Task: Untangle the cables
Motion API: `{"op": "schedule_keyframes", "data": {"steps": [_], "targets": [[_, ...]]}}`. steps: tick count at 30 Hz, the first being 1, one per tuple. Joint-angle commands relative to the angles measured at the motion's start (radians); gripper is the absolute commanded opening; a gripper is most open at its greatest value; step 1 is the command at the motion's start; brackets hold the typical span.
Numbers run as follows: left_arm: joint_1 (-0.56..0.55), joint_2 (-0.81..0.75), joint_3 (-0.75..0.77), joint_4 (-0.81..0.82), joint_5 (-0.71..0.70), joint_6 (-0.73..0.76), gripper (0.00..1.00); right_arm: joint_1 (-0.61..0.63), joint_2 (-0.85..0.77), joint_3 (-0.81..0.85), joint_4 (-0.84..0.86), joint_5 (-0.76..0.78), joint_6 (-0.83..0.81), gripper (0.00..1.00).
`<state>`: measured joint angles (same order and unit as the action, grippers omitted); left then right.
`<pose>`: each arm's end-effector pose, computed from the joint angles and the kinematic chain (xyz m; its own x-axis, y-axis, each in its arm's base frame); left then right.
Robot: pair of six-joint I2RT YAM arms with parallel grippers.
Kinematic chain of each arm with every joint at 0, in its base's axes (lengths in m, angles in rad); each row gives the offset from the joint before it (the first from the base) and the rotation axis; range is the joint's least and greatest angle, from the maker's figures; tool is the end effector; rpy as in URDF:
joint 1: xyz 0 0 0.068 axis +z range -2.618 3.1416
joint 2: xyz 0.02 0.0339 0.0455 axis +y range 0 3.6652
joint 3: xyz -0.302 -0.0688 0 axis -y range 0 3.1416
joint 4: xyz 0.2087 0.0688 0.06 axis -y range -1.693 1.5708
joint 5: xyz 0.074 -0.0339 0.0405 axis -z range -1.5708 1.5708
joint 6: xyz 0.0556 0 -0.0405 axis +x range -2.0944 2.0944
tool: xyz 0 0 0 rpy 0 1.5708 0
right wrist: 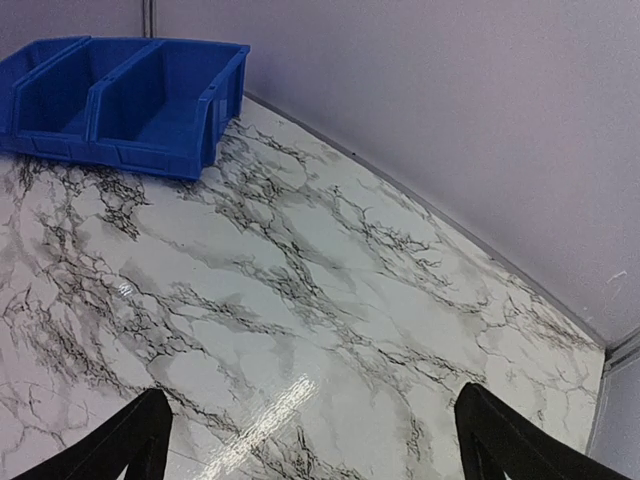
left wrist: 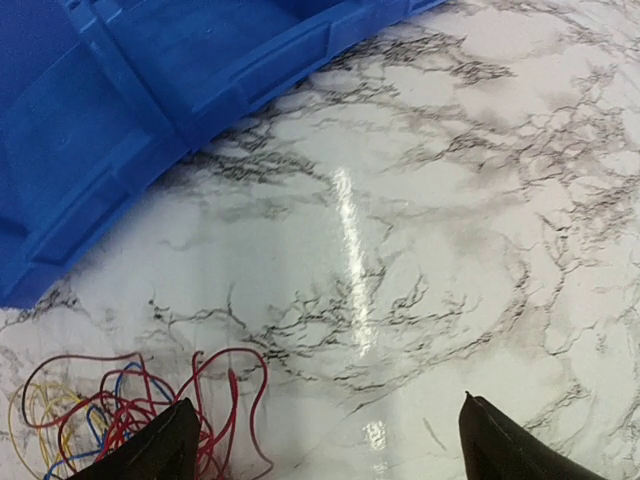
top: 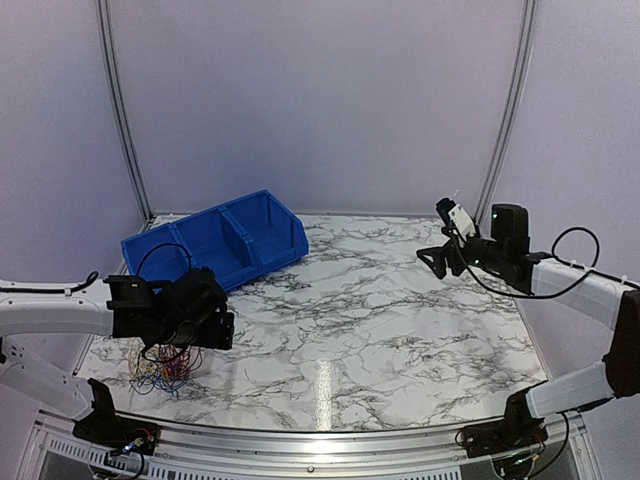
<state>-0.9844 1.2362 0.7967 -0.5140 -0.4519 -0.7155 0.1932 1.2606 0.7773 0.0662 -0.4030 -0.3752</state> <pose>0.1348 -0.1590 0.2631 -0.7404 0.0480 -0.6705 0.1640 0.9802 -0.1110 0.2460 0.0703 0.3065 -0.1762 -0.3780 -0.9089 -0.6374 0.7474 -0.1872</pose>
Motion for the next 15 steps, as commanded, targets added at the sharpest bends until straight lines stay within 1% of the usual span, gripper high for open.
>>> {"op": "schedule_keyframes", "data": {"steps": [1, 7, 10, 15], "targets": [[-0.04, 0.013, -0.024, -0.184, -0.102, -0.245, 0.96, 0.011, 0.019, 0.038, -0.029, -0.073, -0.036, 0.99], [-0.057, -0.002, -0.062, -0.289, -0.19, -0.358, 0.98, 0.012, 0.035, 0.05, -0.051, -0.096, -0.047, 0.99], [-0.057, 0.016, -0.085, -0.348, -0.237, -0.412, 0.99, 0.014, 0.052, 0.054, -0.059, -0.113, -0.051, 0.99], [-0.056, 0.076, -0.118, -0.395, -0.25, -0.486, 0.99, 0.016, 0.079, 0.06, -0.063, -0.131, -0.053, 0.98]]}}
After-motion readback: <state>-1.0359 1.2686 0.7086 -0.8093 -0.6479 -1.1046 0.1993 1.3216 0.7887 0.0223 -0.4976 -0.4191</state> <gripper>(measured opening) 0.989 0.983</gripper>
